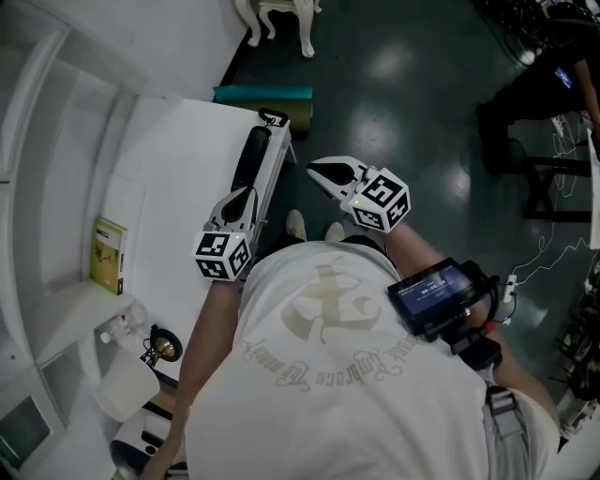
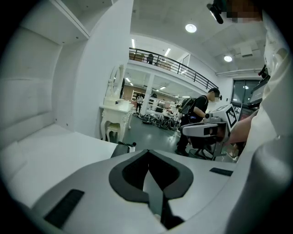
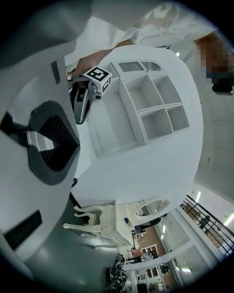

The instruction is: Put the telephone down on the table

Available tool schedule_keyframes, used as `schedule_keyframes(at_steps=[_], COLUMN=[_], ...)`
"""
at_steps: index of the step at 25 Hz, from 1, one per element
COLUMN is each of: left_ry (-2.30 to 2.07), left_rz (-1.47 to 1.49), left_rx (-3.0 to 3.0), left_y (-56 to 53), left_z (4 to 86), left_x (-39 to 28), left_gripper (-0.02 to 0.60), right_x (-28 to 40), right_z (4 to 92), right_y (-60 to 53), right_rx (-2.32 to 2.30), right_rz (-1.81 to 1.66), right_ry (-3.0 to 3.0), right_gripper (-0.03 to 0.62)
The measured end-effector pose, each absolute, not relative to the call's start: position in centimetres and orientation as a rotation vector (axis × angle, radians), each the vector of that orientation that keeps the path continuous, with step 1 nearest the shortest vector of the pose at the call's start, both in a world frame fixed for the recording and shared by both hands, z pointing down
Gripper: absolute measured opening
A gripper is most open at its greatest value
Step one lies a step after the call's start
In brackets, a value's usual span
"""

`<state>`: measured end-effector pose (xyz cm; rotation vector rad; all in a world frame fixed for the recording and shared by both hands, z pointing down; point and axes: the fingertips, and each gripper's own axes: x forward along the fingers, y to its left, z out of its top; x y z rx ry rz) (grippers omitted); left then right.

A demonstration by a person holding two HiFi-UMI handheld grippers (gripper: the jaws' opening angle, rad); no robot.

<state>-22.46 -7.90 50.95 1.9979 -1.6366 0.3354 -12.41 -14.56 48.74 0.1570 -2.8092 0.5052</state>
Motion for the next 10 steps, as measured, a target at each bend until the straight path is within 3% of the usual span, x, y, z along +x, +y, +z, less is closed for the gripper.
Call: schedule_keyframes(at_steps=[10], left_ry=[-1.612], left_rz=[0.376], left_rx=[1.999], left_y=[-7.81], left_z=[51.20], left_x=[-21.90], left_gripper=[0.012], right_x=[-11.64], right_z=[48.69], right_y=[-14.40], right_rx=[0.173], right_rz=[0.527], right_ry=[-2.802], right_gripper=[0.015])
